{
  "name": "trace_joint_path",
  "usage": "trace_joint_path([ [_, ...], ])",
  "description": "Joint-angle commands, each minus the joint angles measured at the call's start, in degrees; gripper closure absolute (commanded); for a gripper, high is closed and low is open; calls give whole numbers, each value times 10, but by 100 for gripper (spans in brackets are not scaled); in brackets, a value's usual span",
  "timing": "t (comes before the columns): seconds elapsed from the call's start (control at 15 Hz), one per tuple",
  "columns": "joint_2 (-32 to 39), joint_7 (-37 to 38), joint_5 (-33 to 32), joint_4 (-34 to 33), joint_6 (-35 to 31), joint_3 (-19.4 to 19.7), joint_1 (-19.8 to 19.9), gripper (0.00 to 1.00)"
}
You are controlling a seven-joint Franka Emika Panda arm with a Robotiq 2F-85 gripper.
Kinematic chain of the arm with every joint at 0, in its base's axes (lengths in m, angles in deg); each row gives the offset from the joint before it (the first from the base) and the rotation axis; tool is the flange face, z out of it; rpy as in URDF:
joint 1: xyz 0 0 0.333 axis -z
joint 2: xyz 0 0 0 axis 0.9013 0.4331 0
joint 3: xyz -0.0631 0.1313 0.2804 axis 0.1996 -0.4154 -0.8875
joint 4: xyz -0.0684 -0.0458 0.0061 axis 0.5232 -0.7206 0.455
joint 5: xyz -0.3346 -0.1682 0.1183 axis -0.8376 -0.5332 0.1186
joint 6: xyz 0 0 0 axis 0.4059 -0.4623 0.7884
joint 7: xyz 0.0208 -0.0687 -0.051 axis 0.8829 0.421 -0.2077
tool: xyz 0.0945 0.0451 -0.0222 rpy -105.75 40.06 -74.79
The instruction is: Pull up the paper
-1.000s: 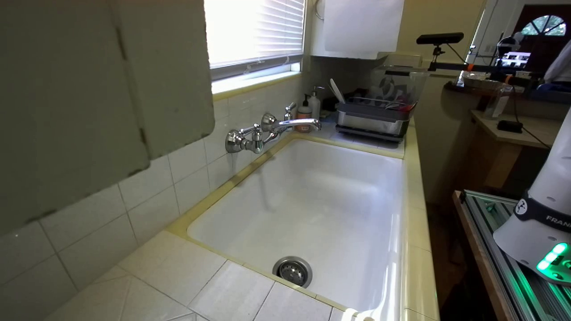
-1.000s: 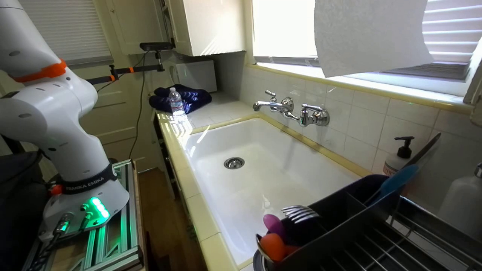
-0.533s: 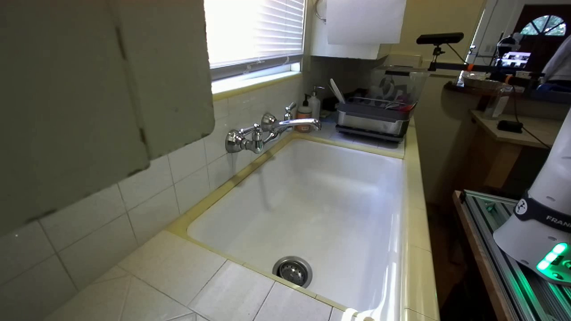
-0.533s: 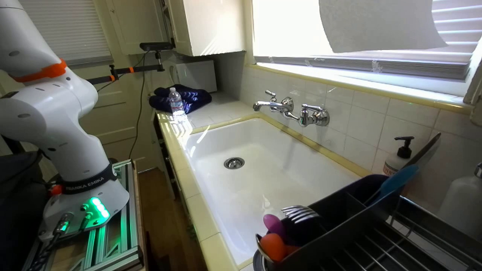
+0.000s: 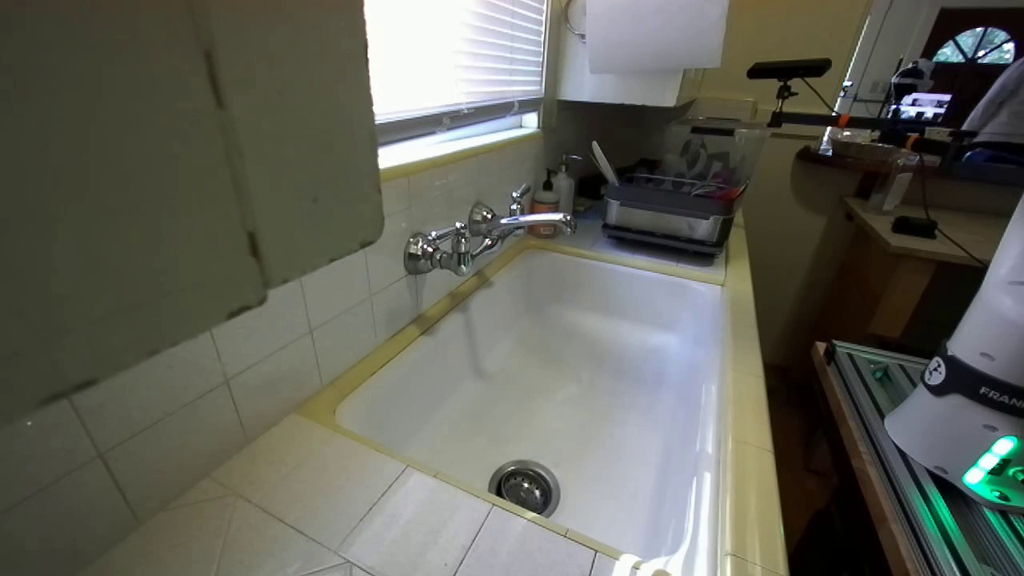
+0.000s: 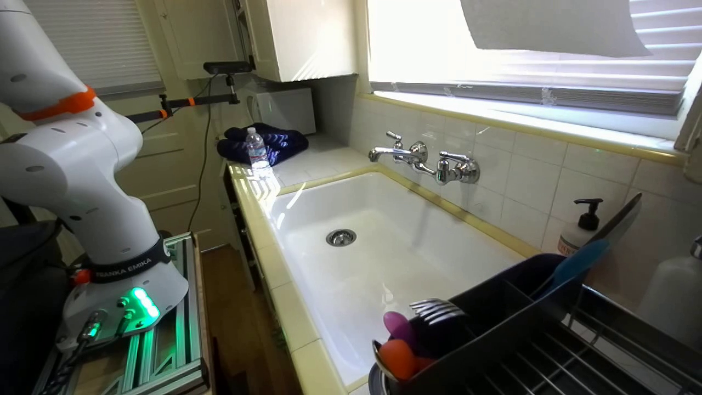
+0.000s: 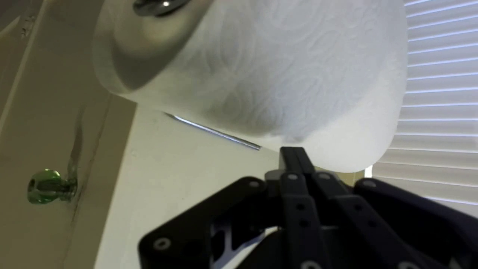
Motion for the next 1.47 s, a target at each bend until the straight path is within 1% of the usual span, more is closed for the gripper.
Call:
trace_joint_path([
  [0.0, -25, -19, 8, 22, 10, -19, -13, 100],
  [0.2, -13, -18, 9, 28, 8, -27, -17, 100],
  [0.4, 3, -20, 20, 39, 18, -22, -20, 100],
  [0.73, 30, -19, 21, 48, 28, -16, -15, 100],
  [1.4, 12, -18, 14, 31, 26, -12, -9, 100],
])
